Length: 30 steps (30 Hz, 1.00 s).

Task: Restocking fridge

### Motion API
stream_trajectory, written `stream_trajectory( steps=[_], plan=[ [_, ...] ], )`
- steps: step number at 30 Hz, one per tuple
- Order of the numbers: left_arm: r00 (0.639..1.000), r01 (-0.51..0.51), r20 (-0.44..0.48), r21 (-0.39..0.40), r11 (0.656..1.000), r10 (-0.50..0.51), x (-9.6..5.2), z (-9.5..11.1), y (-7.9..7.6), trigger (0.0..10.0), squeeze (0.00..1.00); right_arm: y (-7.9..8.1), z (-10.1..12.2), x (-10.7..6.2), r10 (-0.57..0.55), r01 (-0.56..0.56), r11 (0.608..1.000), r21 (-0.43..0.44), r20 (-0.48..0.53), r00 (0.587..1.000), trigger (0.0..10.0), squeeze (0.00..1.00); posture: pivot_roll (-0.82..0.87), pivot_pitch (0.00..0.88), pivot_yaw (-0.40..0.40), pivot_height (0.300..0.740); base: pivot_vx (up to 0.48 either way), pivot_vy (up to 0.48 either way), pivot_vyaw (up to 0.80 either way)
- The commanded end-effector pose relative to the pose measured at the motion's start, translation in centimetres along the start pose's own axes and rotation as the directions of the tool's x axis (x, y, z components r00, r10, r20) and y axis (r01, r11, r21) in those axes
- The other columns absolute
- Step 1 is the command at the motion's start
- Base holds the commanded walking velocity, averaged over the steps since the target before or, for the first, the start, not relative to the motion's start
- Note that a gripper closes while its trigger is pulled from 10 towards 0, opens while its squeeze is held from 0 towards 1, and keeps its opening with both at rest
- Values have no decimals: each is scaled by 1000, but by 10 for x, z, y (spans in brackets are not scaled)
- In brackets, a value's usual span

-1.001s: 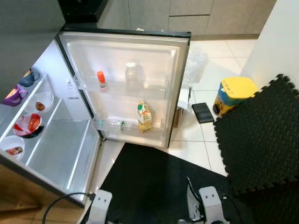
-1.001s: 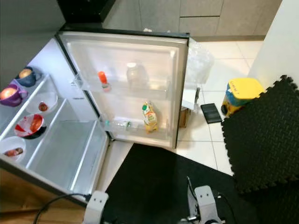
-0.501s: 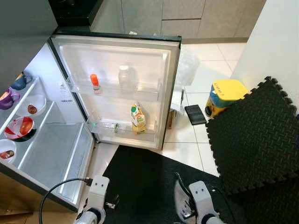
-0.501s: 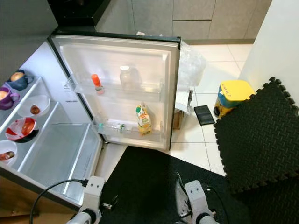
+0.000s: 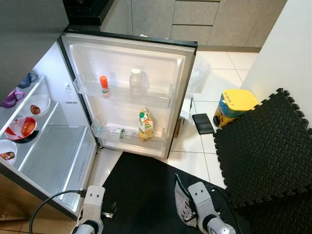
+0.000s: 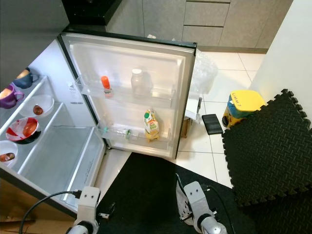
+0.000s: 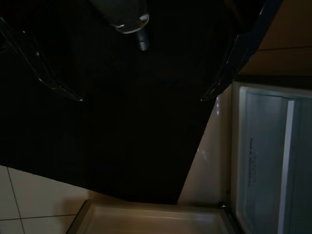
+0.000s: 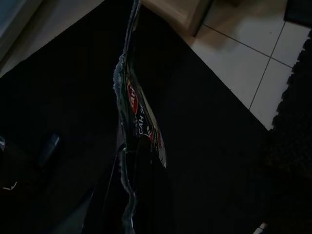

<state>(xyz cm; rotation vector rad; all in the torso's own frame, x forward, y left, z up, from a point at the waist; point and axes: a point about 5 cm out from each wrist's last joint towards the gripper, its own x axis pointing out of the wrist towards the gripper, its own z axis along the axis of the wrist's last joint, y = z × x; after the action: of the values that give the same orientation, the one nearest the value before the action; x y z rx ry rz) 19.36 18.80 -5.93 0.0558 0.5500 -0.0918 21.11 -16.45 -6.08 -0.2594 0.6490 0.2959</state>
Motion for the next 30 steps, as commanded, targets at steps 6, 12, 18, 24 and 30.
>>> stream_trajectory(
  steps=[6, 12, 18, 24, 30],
  plan=[
    [999, 24, -31, 12, 1000, -23, 1, 0, 3, 10000, 0, -2, -7, -3, -57, 58, 996, 61, -13, 998, 10000, 0, -64, 83, 18, 740, 0, 0, 0],
    [999, 33, -23, 7, 999, -33, 4, 3, 1, 10000, 0, -3, -13, -6, -71, 72, 995, 70, -23, 997, 10000, 0, -76, 83, 29, 740, 0, 0, 0],
    [999, 39, -24, 3, 999, -39, 5, 4, -1, 10000, 0, -5, -15, -8, -79, 81, 994, 68, -29, 996, 10000, 0, -84, 83, 27, 740, 40, 0, 0],
    [999, 39, -27, 1, 999, -39, 5, 4, -2, 10000, 0, -5, -14, -7, -77, 79, 995, 63, -27, 997, 10000, 0, -83, 83, 24, 740, 246, 0, 0],
    [999, 41, -29, -2, 999, -41, 5, 3, -3, 10000, 0, -4, -13, -6, -71, 72, 996, 56, -24, 997, 10000, 0, -83, 84, 23, 740, 259, 0, 0]
  ],
)
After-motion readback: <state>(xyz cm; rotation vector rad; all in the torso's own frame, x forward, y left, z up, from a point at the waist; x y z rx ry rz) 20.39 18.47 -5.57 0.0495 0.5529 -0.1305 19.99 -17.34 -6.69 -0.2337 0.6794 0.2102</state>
